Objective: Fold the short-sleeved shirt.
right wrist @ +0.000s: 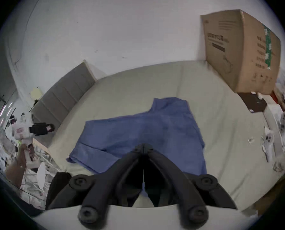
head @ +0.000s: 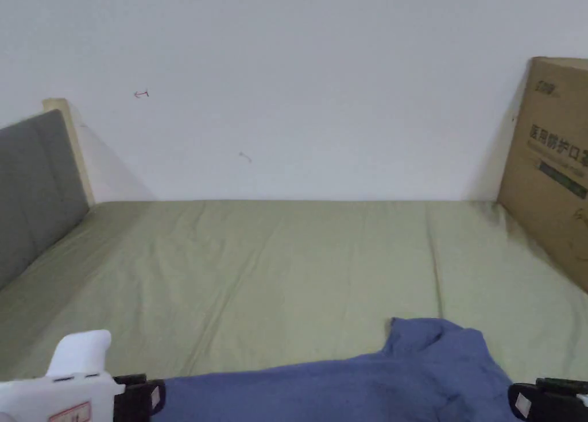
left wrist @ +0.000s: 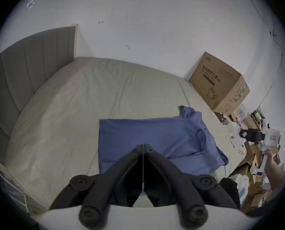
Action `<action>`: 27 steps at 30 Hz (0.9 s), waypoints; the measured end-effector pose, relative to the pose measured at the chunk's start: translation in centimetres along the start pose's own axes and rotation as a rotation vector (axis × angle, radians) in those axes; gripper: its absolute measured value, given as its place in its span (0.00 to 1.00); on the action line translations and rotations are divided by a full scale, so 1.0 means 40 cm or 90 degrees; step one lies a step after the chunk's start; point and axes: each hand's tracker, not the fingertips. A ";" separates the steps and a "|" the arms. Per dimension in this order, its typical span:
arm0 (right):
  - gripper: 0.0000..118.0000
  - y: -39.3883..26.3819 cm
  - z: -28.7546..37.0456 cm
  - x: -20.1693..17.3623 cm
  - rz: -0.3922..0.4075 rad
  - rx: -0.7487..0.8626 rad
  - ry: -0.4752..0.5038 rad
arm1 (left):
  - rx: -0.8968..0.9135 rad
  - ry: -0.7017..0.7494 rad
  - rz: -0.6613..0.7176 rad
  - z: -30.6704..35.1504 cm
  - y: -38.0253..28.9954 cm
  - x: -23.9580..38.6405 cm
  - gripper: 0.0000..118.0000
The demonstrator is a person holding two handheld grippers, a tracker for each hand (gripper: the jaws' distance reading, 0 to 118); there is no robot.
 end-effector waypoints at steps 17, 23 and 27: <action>0.00 -0.018 -0.217 0.112 -0.032 -0.124 -0.072 | -0.230 0.142 0.038 -0.639 0.074 -0.327 0.93; 0.00 0.037 -0.314 0.225 -0.051 -0.135 -0.088 | -0.238 0.146 -0.041 -0.642 0.050 -0.313 0.86; 0.00 0.127 -0.409 0.322 -0.064 -0.123 -0.121 | -0.191 0.050 -0.008 -0.557 0.085 -0.293 0.01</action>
